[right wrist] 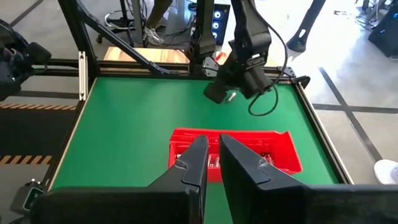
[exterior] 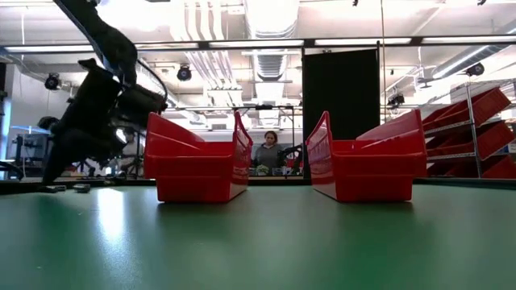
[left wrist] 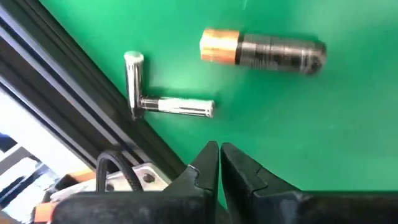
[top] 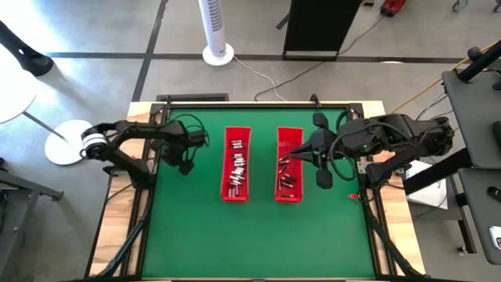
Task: Sort batteries
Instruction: Put the silver battery into the left red bin
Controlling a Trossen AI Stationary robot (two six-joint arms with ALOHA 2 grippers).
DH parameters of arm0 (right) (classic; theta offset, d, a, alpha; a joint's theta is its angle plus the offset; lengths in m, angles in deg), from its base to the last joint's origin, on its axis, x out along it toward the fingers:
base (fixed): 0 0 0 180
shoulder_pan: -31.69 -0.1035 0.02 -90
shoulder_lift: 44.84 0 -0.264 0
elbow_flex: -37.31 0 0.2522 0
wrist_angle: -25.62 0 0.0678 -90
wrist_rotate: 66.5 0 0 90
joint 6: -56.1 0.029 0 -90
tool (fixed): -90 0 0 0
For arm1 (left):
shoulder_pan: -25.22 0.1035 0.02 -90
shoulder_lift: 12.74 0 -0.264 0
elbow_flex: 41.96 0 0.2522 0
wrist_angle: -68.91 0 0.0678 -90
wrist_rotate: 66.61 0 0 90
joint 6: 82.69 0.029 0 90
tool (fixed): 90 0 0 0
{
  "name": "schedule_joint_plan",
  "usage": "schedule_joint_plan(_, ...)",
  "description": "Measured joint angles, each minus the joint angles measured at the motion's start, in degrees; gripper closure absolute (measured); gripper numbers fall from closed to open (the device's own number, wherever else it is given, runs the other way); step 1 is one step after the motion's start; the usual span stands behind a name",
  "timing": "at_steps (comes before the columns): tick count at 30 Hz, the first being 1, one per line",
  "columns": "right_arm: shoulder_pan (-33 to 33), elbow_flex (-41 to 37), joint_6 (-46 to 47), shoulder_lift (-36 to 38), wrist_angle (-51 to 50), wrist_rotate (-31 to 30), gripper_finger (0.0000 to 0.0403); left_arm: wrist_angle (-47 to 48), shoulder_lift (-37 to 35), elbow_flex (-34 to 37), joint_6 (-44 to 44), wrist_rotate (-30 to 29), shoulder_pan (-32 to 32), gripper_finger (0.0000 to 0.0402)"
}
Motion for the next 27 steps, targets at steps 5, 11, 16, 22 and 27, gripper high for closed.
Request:
schedule_joint_plan(5,0.0,0.0,-0.89,0.6,0.04,-1.06,0.0369,-1.27,-2.46,-4.59,-0.82,-2.41,2.3,0.0401)
schedule_joint_plan(11,0.02,0.0,-0.8,0.84,-0.2,-4.92,0.0362,-4.93,-3.86,-9.97,2.36,-2.73,5.52,0.0395)
schedule_joint_plan(16,0.0,0.0,0.57,0.8,-1.64,-4.91,0.0324,-0.68,-0.9,-12.03,10.76,-1.96,8.35,0.0346)
schedule_joint_plan(22,0.0,0.0,1.99,0.47,-2.32,-6.18,0.0274,2.55,6.26,-13.89,11.38,-1.91,13.31,0.0268)
schedule_joint_plan(27,0.0,0.0,2.77,0.38,-4.8,-8.06,0.0247,4.44,13.01,-14.29,12.97,-0.78,17.81,0.0228)
